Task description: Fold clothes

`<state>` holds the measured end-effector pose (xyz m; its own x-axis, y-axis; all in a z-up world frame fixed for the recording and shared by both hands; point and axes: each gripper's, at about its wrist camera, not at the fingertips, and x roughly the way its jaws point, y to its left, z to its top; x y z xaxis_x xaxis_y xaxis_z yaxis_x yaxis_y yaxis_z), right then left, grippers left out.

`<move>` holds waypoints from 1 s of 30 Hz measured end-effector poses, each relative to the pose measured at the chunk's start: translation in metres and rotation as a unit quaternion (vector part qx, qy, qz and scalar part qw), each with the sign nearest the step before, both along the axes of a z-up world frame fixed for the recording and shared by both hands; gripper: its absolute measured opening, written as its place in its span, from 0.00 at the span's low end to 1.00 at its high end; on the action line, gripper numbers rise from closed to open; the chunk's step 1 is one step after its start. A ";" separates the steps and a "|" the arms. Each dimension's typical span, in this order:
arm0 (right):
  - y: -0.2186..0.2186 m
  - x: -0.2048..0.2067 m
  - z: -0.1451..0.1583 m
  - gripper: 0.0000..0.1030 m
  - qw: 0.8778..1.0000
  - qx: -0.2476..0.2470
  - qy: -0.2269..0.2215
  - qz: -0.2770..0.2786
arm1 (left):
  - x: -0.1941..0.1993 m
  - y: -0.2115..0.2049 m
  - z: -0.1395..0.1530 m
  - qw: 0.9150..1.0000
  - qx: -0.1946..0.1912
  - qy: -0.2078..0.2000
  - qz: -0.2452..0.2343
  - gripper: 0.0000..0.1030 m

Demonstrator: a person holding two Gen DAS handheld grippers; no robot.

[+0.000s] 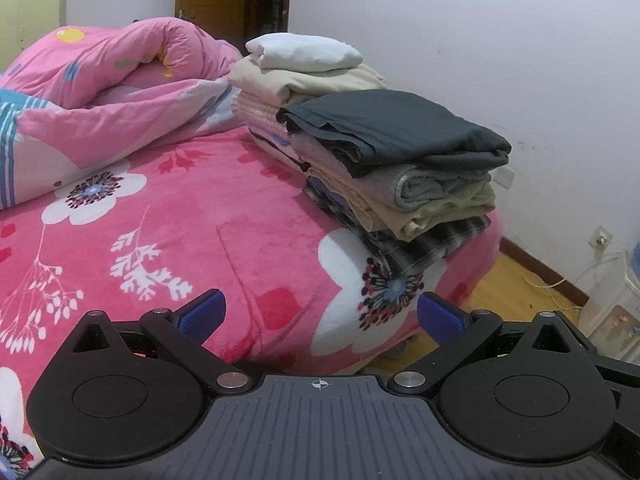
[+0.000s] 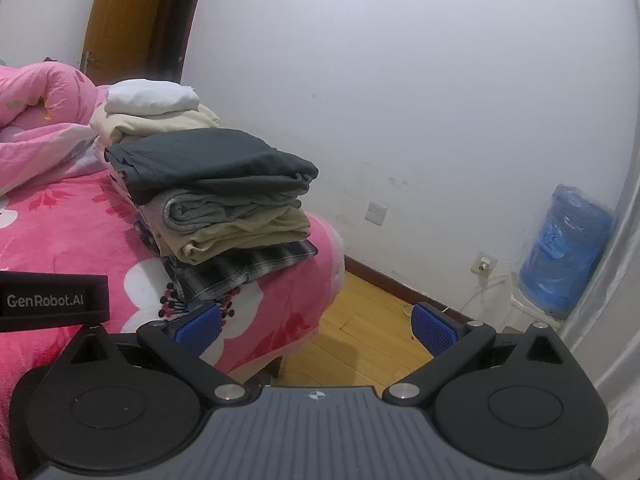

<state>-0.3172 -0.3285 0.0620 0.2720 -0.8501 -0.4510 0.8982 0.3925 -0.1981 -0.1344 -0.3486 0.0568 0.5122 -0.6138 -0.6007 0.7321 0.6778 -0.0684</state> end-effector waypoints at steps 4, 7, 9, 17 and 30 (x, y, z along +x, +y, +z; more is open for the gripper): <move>-0.001 -0.001 0.000 1.00 1.000 0.000 0.001 -0.002 | 0.000 -0.001 -0.001 1.000 0.001 0.001 -0.002 1.00; -0.002 -0.001 -0.001 1.00 1.000 0.001 0.001 -0.004 | 0.000 -0.002 -0.002 1.000 0.002 0.002 -0.003 1.00; -0.002 -0.002 -0.001 1.00 1.000 0.002 0.002 -0.005 | 0.000 -0.003 -0.002 1.000 0.003 0.001 -0.004 1.00; -0.004 -0.002 -0.003 1.00 1.000 0.003 0.002 -0.007 | -0.001 -0.004 -0.003 1.000 0.006 0.001 -0.004 1.00; -0.003 -0.003 -0.003 1.00 1.000 0.003 0.002 -0.008 | 0.001 -0.004 -0.004 1.000 0.007 0.002 -0.002 1.00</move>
